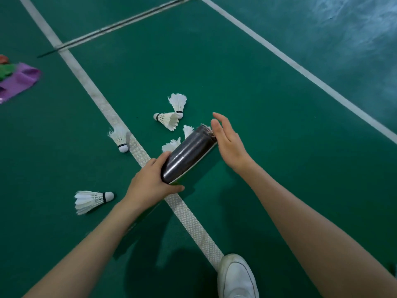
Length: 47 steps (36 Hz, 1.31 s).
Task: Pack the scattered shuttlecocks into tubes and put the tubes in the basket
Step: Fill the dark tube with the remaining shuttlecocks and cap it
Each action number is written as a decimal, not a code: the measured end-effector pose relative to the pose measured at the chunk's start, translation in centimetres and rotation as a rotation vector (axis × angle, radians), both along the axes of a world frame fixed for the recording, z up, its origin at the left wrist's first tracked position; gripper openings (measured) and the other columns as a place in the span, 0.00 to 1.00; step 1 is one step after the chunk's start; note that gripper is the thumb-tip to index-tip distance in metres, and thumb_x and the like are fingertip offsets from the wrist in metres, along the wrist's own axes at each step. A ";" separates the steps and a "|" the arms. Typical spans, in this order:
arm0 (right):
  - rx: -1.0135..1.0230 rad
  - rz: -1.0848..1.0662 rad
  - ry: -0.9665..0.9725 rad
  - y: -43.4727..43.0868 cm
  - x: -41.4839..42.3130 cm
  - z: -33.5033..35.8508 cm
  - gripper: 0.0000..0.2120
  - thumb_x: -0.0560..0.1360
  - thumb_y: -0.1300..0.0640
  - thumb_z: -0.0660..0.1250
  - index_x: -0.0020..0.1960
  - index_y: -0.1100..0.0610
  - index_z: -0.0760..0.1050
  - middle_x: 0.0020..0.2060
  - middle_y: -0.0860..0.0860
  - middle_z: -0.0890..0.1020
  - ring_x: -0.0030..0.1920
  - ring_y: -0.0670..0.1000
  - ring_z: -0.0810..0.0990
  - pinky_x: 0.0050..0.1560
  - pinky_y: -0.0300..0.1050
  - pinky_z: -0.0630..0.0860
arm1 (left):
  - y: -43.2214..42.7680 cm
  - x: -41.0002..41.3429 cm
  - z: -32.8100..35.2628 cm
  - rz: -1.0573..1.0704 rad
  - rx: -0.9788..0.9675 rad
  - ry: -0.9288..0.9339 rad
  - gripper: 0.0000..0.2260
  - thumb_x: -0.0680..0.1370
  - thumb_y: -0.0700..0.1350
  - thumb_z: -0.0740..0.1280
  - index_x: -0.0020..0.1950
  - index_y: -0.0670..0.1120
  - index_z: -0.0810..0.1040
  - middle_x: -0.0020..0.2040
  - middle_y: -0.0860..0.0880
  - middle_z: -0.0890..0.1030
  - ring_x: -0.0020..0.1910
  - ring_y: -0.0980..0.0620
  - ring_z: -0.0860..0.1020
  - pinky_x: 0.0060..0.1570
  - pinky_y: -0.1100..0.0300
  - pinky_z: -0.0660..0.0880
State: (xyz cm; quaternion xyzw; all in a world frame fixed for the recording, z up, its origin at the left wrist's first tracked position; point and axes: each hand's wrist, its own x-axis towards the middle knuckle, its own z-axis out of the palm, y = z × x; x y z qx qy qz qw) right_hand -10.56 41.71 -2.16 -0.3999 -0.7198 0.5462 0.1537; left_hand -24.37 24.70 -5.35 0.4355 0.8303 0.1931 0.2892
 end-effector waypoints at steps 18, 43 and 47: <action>0.290 0.311 -0.566 3.3 -8.1 -7.2 0.26 0.79 0.57 0.61 0.73 0.60 0.56 0.66 0.62 0.71 0.64 0.62 0.70 0.60 0.56 0.70 | 3.0 -7.6 -1.4 0.153 -0.211 0.077 0.38 0.63 0.63 0.75 0.66 0.51 0.63 0.53 0.49 0.75 0.47 0.48 0.77 0.47 0.50 0.79; 0.304 -0.284 0.316 -0.9 3.4 1.9 0.07 0.79 0.60 0.63 0.52 0.48 0.72 0.37 0.34 0.78 0.38 0.39 0.74 0.43 0.36 0.72 | -4.0 -0.5 1.9 -0.055 -0.025 0.091 0.43 0.65 0.66 0.72 0.74 0.60 0.55 0.59 0.60 0.69 0.52 0.54 0.73 0.53 0.52 0.75; 0.279 -0.236 0.260 -1.3 4.1 2.1 0.11 0.79 0.61 0.63 0.50 0.44 0.72 0.37 0.38 0.78 0.39 0.35 0.75 0.44 0.30 0.71 | -4.4 0.1 2.3 -0.084 0.005 0.099 0.43 0.65 0.66 0.73 0.74 0.61 0.55 0.58 0.61 0.69 0.53 0.54 0.74 0.52 0.53 0.75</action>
